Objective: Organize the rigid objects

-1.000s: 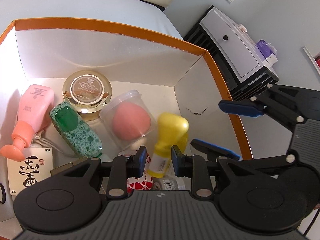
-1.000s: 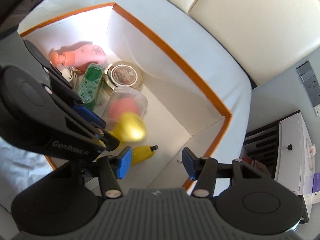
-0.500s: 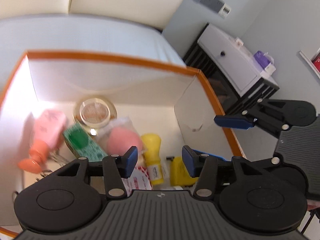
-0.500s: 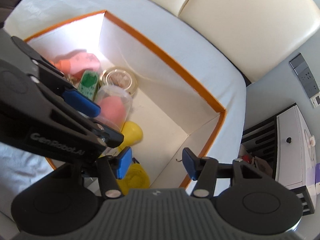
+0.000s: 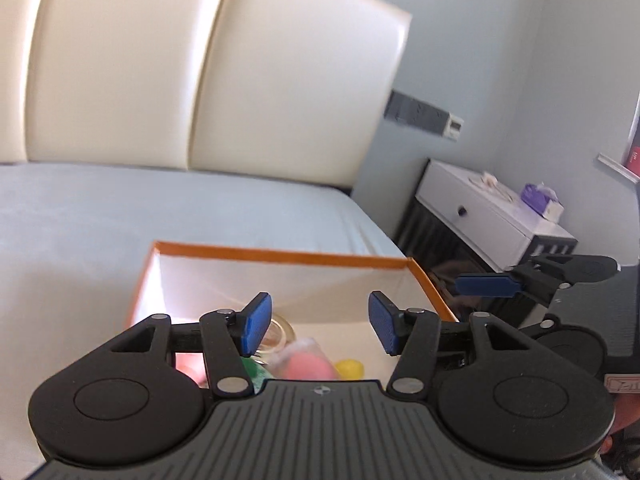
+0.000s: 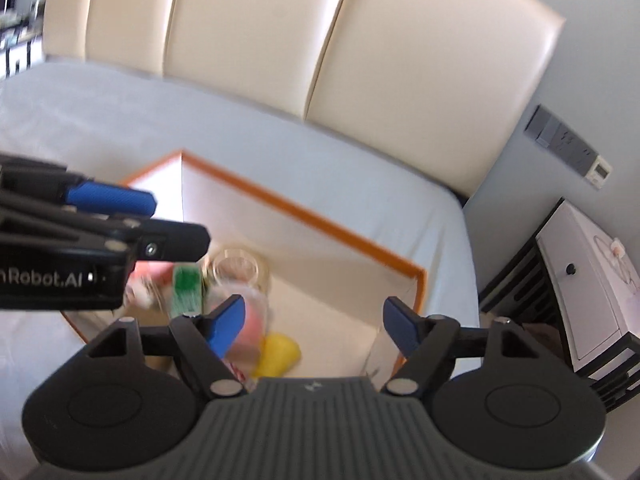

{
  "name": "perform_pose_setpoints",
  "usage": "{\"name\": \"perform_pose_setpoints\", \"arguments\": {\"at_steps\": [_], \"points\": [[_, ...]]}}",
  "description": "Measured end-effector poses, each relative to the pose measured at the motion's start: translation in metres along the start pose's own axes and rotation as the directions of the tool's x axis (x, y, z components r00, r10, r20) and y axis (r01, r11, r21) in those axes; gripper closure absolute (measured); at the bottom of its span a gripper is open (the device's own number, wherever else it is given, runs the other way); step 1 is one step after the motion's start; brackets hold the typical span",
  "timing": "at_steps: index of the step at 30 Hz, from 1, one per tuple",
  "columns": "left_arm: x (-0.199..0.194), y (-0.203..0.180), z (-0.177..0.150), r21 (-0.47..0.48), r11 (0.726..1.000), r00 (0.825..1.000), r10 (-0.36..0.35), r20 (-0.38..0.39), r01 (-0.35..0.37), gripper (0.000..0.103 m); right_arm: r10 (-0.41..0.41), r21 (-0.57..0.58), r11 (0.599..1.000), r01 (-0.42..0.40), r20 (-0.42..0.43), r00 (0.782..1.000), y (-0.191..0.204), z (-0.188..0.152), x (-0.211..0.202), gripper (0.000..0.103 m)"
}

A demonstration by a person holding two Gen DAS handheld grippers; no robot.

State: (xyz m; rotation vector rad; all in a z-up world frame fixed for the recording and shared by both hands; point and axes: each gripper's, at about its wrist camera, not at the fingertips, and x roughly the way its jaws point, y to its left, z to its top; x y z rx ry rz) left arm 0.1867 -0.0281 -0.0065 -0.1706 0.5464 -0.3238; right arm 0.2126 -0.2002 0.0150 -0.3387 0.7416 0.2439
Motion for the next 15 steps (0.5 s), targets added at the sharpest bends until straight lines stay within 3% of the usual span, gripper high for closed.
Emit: {"name": "perform_pose_setpoints", "arguments": {"at_steps": [6,11,15], "points": [[-0.028,0.001,-0.005,0.015,0.996,0.992,0.092,0.085,-0.093,0.031,-0.063,0.119,0.992,0.046,0.143,0.988,0.017,-0.011,-0.031,0.021],[-0.052,0.003,-0.02,0.037,0.979,0.969,0.191,0.155,-0.199,0.014,-0.145,0.193,0.976,0.098,0.248,0.958,0.034,-0.031,-0.051,0.015],[-0.064,0.006,-0.03,0.018,0.966,0.949,0.25,0.19,-0.258,0.008,-0.182,0.259,0.96,0.107,0.287,0.94,0.042,-0.047,-0.058,0.011]]}}
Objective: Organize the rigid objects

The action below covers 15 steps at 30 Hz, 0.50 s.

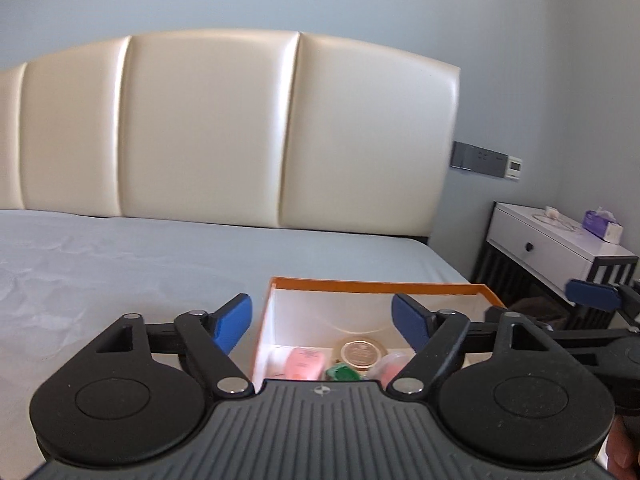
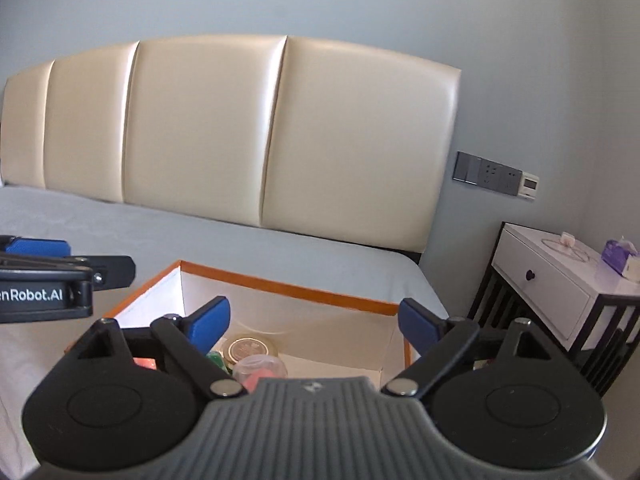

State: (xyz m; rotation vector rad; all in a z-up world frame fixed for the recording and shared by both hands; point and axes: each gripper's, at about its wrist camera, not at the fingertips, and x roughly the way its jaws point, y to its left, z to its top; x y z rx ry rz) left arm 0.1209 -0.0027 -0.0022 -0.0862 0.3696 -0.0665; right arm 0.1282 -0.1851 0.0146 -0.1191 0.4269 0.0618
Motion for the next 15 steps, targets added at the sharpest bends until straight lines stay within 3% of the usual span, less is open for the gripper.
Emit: {"name": "perform_pose_setpoints", "arguments": {"at_steps": [7,15], "points": [[-0.008,-0.002,-0.018,0.034,0.996,0.996,0.081,0.04,-0.083,0.007,-0.114,-0.002,0.993,0.115,0.091,0.989,0.007,-0.029,-0.014,0.008],[0.0,-0.006,-0.029,0.072,0.988,0.988,0.134,0.075,-0.139,0.007,-0.123,0.019,0.992,0.122,0.087,0.989,0.011,-0.037,0.0,0.004]]}}
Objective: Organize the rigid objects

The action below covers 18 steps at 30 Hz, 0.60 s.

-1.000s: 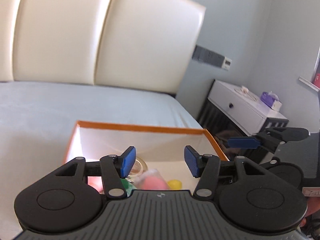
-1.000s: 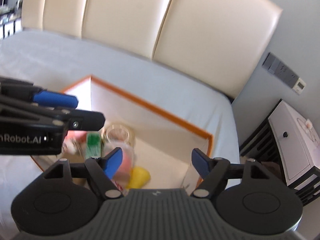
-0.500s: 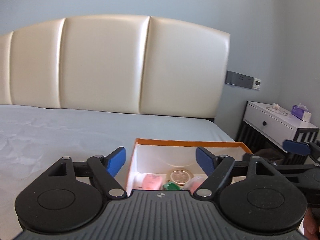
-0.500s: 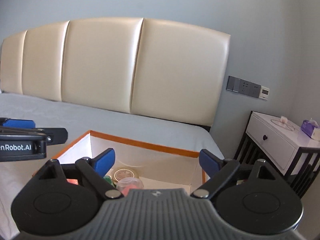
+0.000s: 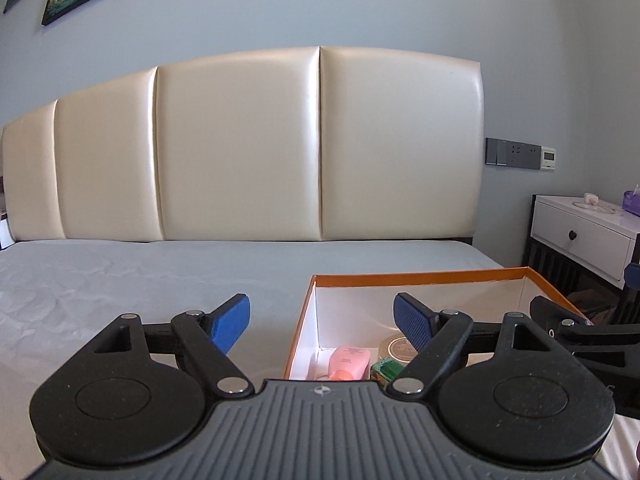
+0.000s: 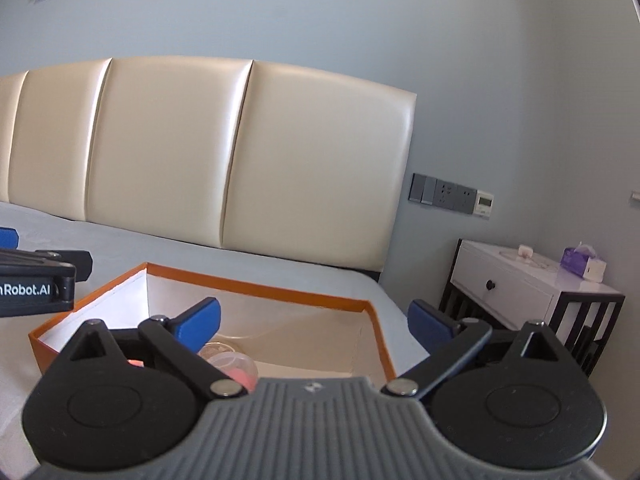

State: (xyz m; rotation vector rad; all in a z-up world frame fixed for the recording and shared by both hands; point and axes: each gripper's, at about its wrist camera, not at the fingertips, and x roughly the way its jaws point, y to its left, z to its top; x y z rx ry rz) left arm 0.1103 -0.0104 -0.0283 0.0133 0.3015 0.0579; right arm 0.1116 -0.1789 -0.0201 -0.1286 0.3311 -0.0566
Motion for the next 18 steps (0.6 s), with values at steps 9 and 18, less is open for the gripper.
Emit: {"name": "perform_pose_setpoints", "arguments": {"at_steps": [9,18], "points": [[0.013,0.012,-0.016,-0.013,0.997,0.995,0.071,-0.066,-0.072,0.007,0.006,0.125,0.992,0.002,-0.062,0.998,-0.001,-0.012,0.01,0.003],[0.016,0.016,-0.022,-0.036,0.995,0.995,0.092,-0.04,-0.093,0.007,0.003,0.175,0.984,0.017,-0.118,0.993,-0.002,-0.023,0.018,0.003]]}}
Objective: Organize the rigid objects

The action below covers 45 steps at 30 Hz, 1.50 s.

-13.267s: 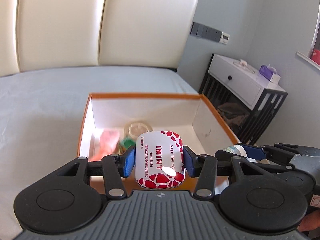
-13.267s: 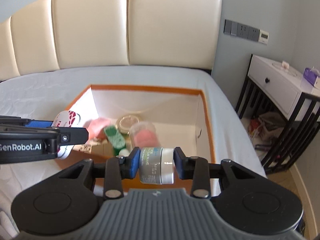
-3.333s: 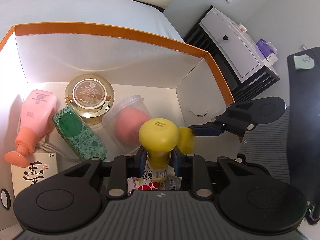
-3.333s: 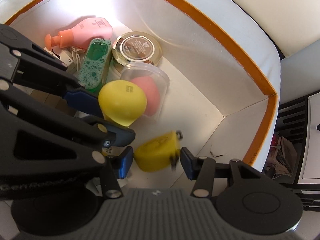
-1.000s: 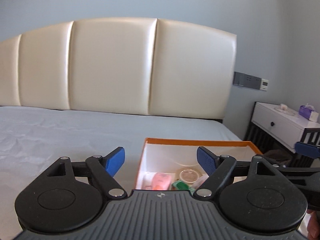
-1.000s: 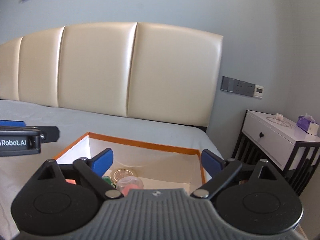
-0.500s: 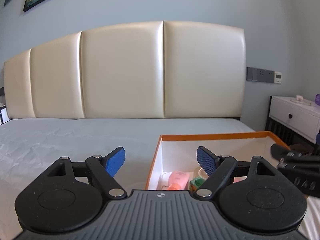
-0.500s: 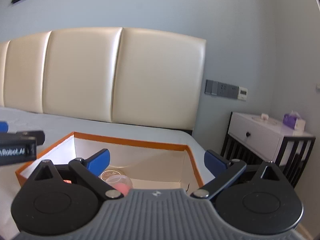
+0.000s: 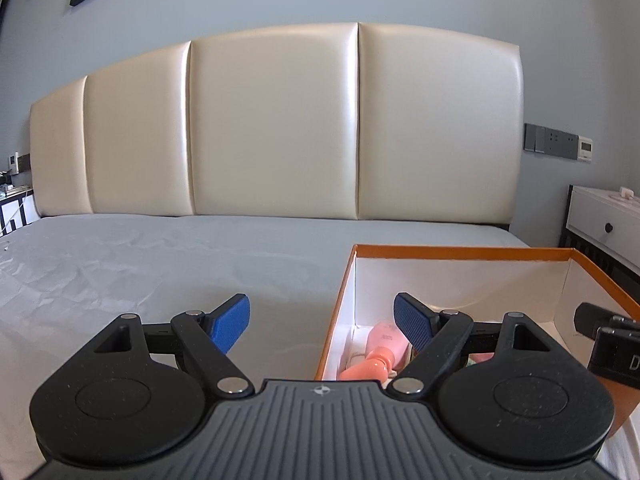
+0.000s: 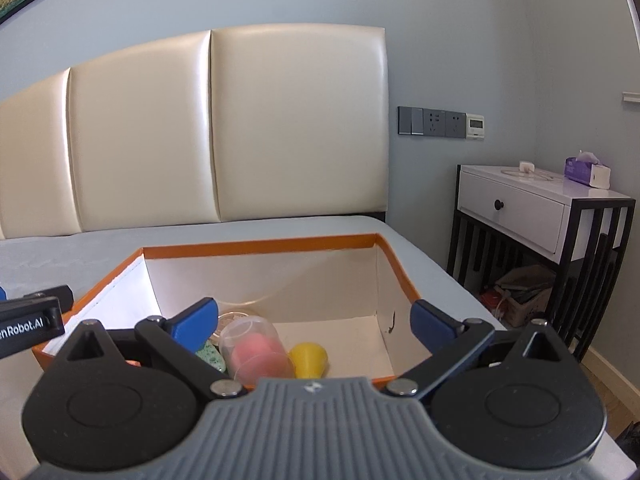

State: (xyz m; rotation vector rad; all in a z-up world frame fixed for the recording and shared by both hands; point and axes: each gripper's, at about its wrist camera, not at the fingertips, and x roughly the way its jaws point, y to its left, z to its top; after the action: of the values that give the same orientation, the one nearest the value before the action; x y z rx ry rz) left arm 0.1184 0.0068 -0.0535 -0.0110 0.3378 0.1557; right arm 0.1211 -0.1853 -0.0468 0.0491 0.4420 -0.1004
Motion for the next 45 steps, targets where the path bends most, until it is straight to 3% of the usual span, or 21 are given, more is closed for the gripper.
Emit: {"name": "perform_pose_setpoints", "arguments": {"at_steps": [9,45], "points": [[0.0,-0.006,-0.002,0.039,0.999,0.999,0.022,0.034,-0.023,0.007,0.013,-0.074,0.997,-0.009,0.048,0.999,0.011,-0.002,-0.007,0.003],[0.009,-0.004,-0.006,0.068,0.998,0.999,0.002,-0.049,0.002,0.007,0.012,-0.07,0.998,-0.01,0.027,1.0,0.009,-0.002,-0.003,0.003]]}}
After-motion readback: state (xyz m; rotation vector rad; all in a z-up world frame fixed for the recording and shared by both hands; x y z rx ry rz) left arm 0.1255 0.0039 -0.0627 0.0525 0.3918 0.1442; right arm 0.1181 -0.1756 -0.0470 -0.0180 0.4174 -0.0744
